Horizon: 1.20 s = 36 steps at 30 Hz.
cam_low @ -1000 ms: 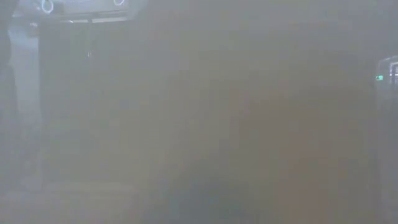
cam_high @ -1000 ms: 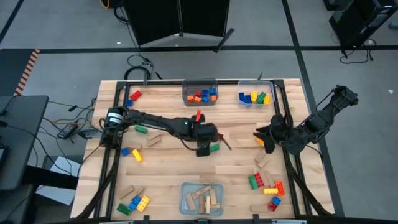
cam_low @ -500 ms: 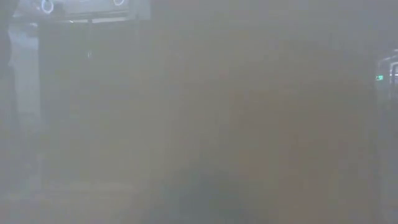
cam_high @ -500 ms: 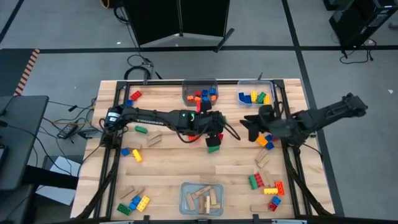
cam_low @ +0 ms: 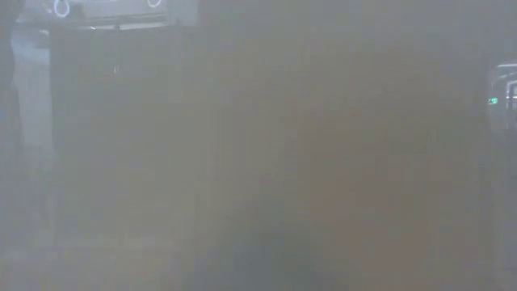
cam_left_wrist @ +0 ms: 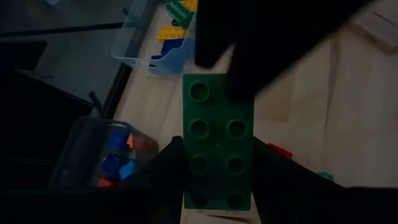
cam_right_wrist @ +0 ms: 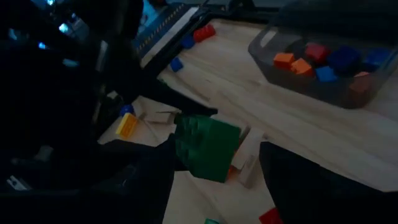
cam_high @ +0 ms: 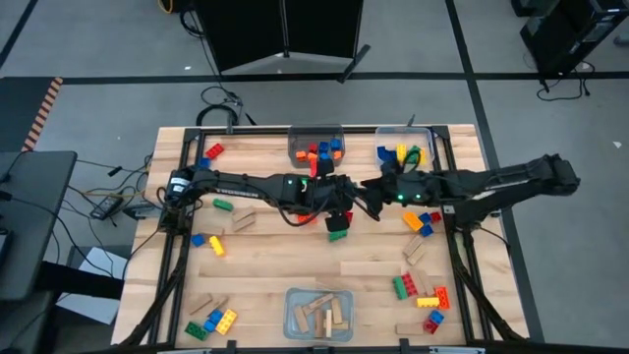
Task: Sort blocks by size
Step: Put the large green game piece into the transparent bin
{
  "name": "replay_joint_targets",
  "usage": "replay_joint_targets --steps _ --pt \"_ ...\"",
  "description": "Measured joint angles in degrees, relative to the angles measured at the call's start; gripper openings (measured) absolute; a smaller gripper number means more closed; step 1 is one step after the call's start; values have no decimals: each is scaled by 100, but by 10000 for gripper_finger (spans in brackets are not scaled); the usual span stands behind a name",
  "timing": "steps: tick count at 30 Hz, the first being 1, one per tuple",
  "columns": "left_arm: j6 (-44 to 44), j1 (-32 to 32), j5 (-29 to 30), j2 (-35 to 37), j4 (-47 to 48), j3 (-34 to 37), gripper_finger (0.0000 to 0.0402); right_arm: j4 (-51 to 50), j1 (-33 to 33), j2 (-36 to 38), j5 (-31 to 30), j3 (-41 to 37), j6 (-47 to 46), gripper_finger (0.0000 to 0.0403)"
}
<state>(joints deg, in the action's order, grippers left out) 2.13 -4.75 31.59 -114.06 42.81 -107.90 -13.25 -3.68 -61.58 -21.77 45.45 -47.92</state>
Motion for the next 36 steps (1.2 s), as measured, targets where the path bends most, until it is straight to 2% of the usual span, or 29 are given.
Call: replay_joint_targets --steps 6,10,18,25,31,36 --pt "2 -62 88 7 -2 0 145 673 207 -399 370 0 311 251" --pt "2 -90 98 11 0 -6 160 1031 318 -563 662 0 488 234" --pt "6 -92 158 11 107 -9 170 1082 516 -669 1206 4 414 122" --pt "5 -68 149 11 65 -9 172 1019 602 -573 1269 4 499 122" --pt "364 -29 94 11 173 -11 173 995 707 -575 1318 4 572 122" --pt "331 -28 93 13 337 -22 173 994 858 -575 1629 4 599 122"
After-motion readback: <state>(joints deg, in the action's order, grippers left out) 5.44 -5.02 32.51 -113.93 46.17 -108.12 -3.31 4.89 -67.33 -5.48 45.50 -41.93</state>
